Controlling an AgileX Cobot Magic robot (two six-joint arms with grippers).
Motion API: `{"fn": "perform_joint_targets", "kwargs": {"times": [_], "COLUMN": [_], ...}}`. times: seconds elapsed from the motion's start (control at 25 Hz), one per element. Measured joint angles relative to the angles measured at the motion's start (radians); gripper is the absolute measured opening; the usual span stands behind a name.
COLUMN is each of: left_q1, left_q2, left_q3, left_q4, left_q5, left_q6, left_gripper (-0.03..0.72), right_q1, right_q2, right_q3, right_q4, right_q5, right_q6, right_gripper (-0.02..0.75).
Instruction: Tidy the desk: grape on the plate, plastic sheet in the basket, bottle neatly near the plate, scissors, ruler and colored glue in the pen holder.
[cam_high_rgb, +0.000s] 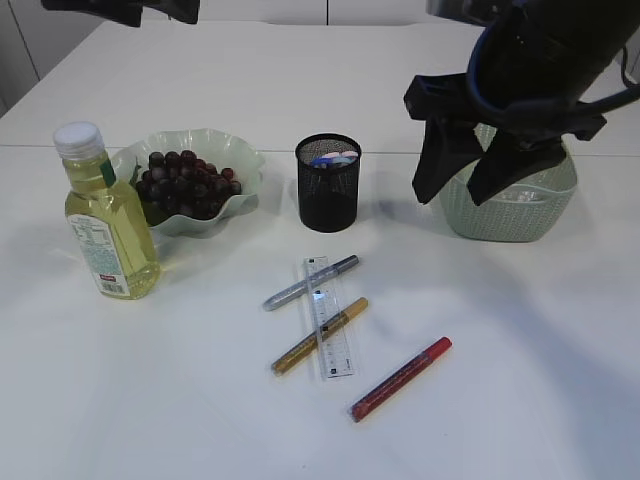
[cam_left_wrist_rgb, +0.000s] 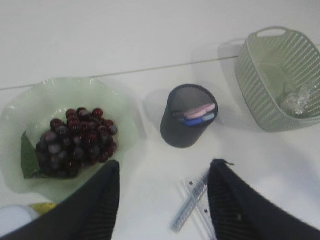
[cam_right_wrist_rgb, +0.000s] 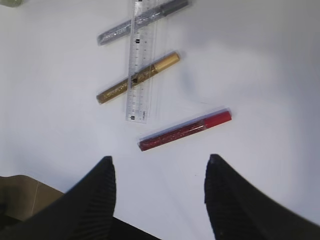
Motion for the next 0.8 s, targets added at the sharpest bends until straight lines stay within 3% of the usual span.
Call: {"fn": "perform_joint_targets", "kwargs": {"times": [0.2, 0.52, 0.8], "left_q1": [0.000, 0.000, 0.000], "left_q2": [-0.018, -0.019, -0.035], "left_q3": [-0.019, -0.143, -0.190], "left_q4": [-0.058, -0.080, -0.110], "left_q5": [0.193, 0.490, 0.534], "left_q6": [0.000, 0.058, 0.104], "left_gripper": [0.440, 0.412, 0.396], "right_q1": [0.051, 0.150, 0.167], "right_q2": [0.004, 0.066, 0.157], "right_q3": [0.000, 0.000, -0.041], "right_q4": [0.018, 0.040, 0.046], "right_q5": [-0.008, -0.029, -0.036], "right_q6": [0.002, 0.035, 0.078], "right_gripper": [0.450, 0.451, 0.452]}}
